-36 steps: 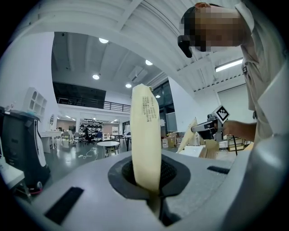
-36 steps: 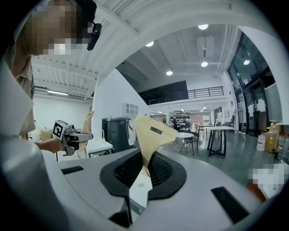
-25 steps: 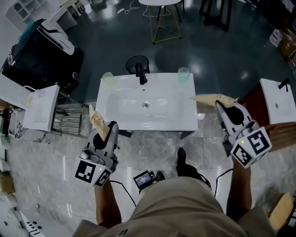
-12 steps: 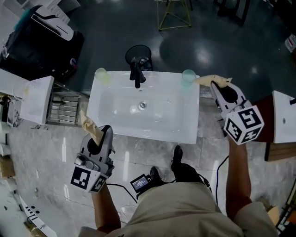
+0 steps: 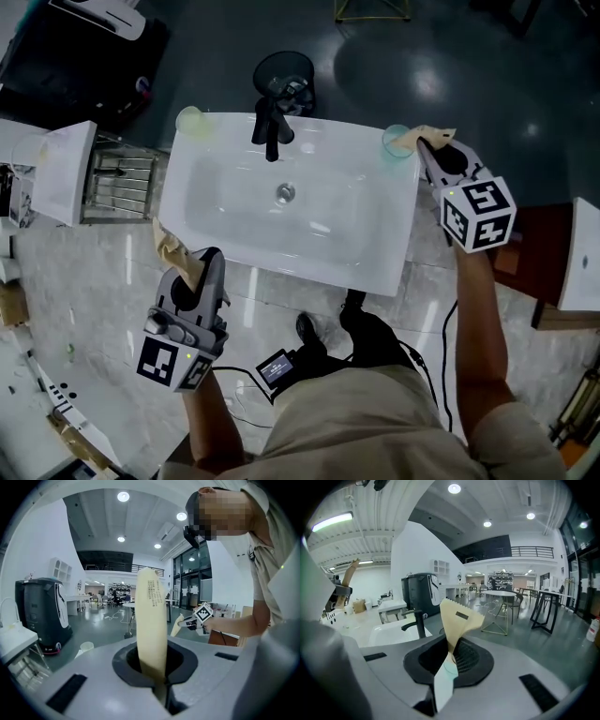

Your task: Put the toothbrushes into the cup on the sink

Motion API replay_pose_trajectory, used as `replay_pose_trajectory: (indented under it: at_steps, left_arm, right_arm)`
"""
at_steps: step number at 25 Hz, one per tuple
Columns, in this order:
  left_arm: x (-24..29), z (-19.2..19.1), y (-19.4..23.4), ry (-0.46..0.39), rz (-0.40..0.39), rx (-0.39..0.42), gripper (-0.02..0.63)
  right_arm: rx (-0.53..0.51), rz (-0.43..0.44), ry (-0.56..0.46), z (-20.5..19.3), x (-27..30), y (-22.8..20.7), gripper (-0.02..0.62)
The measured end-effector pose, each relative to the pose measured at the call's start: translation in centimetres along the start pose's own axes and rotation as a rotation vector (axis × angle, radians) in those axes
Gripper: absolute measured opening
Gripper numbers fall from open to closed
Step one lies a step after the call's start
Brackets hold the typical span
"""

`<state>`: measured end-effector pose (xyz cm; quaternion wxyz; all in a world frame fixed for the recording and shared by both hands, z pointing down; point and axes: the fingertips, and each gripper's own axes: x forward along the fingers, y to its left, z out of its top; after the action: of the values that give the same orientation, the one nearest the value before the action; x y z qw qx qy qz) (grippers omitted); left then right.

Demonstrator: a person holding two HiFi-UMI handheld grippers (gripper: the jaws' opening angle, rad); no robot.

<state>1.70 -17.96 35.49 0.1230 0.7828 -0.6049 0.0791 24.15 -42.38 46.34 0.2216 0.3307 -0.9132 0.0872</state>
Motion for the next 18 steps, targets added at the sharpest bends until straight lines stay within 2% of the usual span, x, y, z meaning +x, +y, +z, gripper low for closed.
replay_pose_trajectory:
  at_steps: [4,10,14,18]
  left_arm:
    - [0.2,-1.6,0.7,0.06,0.033,0.018,0.005]
    - [1.1,-1.8,0.6,0.044,0.027,-0.015,0.005]
    - [1.4,-3.4,1.2,0.085,0.038,0.006,0.005]
    - [2.1,-3.7,1.0,0.082,0.029,-0.003,0.005]
  right_arm:
    - [-0.01,0.014,0.048,-2.0,2.4,-0.4,0.029]
    - [-0.002,0.02,0.107,-4.4,4.5,-1.0,0.029]
    - [0.004,0.027,0.125,-5.6,5.5,-1.1,0.029]
    - [0.003,0.031,0.118,-5.8,5.8,-1.2,0.029]
